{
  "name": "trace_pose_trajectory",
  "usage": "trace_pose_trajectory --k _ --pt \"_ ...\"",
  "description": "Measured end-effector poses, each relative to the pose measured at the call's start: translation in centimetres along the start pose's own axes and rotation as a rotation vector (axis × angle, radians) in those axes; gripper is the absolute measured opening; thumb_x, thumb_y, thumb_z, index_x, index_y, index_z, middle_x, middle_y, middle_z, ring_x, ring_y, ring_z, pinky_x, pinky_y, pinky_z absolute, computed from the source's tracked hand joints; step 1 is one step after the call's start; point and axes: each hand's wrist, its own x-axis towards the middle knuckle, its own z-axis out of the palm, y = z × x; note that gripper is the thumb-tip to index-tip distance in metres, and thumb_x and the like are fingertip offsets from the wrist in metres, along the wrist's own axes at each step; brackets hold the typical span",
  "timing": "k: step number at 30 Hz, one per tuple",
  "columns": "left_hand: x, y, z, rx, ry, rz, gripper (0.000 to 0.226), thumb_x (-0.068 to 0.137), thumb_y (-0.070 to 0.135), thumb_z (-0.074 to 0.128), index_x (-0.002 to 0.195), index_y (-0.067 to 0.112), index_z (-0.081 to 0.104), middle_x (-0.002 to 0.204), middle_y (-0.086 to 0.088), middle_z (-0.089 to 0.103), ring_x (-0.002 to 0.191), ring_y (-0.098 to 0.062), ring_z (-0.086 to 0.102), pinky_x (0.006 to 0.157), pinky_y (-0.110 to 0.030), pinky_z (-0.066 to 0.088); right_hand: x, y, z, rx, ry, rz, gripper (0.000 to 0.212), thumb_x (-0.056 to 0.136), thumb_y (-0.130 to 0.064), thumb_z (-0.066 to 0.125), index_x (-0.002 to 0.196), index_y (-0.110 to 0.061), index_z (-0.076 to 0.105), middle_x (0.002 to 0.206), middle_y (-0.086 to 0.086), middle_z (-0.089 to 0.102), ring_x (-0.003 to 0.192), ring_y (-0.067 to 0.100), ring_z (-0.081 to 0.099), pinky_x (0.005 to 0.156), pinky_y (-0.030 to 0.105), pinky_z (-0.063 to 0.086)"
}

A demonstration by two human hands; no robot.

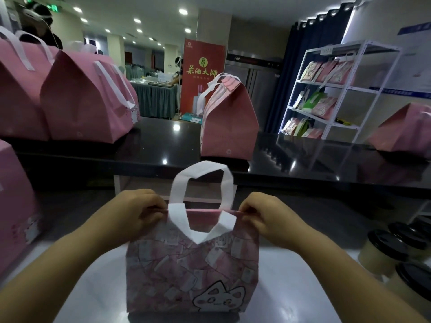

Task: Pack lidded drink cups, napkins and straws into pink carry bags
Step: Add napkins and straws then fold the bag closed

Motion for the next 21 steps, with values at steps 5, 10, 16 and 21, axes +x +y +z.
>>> trace_pose_trajectory --k 5,10,16,21 --pt "-0.4 -0.2 0.6 -0.069 0.034 -0.022 0.017 0.077 0.013 0.071 0.090 0.025 0.071 0.084 0.017 0.061 0.076 -0.002 0.058 0.065 -0.008 0.041 -1.1 1.2 0.9 0.056 0.043 0.075 0.008 0.090 -0.030 0.058 0.096 -0.027 0.062 0.092 -0.013 0.058 0.086 0.005 0.055 0.076 0.024 0.051" --pt "-0.4 0.4 0.3 -0.066 0.137 -0.007 0.017 0.069 0.009 0.077 0.082 0.020 0.074 0.072 0.028 0.055 0.066 0.003 0.058 0.060 -0.010 0.041 -1.9 2.5 0.9 0.188 0.056 0.125 0.013 0.090 -0.017 0.060 0.096 -0.026 0.066 0.089 -0.012 0.065 0.084 0.003 0.061 0.074 0.018 0.051" --pt "1.4 2.9 -0.9 -0.191 0.133 0.053 0.036 0.077 -0.002 0.067 0.092 0.030 0.073 0.082 0.029 0.062 0.081 0.012 0.061 0.059 -0.001 0.045 -3.3 4.0 -3.3 0.296 0.257 0.102 0.015 0.087 -0.009 0.063 0.091 -0.022 0.068 0.084 -0.013 0.066 0.080 0.000 0.063 0.070 0.015 0.052" --pt "5.2 6.6 -2.4 -0.312 0.180 0.180 0.048 0.076 -0.009 0.065 0.102 0.032 0.067 0.093 0.012 0.071 0.086 0.006 0.064 0.074 -0.008 0.050 -5.1 5.7 -8.3 0.311 0.452 0.077 0.019 0.086 -0.005 0.064 0.088 -0.024 0.065 0.083 -0.010 0.066 0.077 0.000 0.063 0.065 0.010 0.050"
